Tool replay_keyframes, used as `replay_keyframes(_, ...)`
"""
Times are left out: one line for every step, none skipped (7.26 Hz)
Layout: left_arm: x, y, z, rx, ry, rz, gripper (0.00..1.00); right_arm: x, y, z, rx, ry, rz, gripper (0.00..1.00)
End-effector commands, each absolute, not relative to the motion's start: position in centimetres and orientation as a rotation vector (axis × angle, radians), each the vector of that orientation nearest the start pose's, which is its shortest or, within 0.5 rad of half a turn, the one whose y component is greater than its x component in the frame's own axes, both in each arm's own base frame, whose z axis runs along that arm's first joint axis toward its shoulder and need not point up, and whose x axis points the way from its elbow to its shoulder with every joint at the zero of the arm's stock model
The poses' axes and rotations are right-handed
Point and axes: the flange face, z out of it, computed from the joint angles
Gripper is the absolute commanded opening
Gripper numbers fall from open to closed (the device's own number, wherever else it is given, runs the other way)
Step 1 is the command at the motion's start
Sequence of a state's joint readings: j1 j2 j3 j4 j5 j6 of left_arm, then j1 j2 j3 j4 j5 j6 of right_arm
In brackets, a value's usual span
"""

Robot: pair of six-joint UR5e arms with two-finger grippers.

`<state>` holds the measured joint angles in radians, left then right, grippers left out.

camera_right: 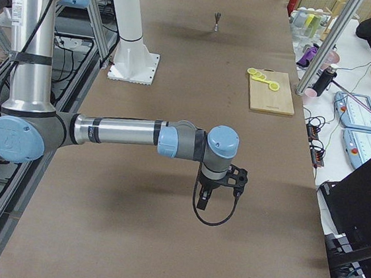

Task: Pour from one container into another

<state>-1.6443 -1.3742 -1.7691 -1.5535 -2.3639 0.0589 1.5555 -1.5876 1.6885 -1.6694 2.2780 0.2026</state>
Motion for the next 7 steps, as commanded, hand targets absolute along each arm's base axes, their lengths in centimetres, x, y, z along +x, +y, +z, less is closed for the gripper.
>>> replay_keyframes(-9.1,-38.4,65.5,0.023,0.827,-0.029,0.99,6.1,-48.5,62.3,-0.074,-0.704,0.177,1.0)
replay_keyframes(-9.2,-37.6,65.3,0.026,0.827,-0.031,0.99,6.1,-48.5,62.2,-0.072,-0.704,0.176,1.0)
replay_keyframes(-9.1,-35.8,65.2,0.017,0.826,-0.036,0.99,6.1,-48.5,62.2,-0.072,-0.706,0.176,1.0)
replay_keyframes(-9.0,-34.7,65.9,-0.001,0.821,-0.042,0.99,6.1,-48.5,62.3,-0.073,-0.704,0.177,1.0)
replay_keyframes(-9.4,-33.5,66.5,-0.013,0.83,-0.064,0.99,6.0,-48.5,62.3,-0.075,-0.704,0.176,1.0)
replay_keyframes(-9.3,-33.3,67.6,-0.036,0.826,-0.073,0.99,6.0,-48.5,62.4,-0.077,-0.704,0.176,1.0)
replay_keyframes(-9.4,-33.9,68.1,-0.04,0.818,-0.074,0.99,6.0,-48.5,62.4,-0.077,-0.704,0.176,1.0)
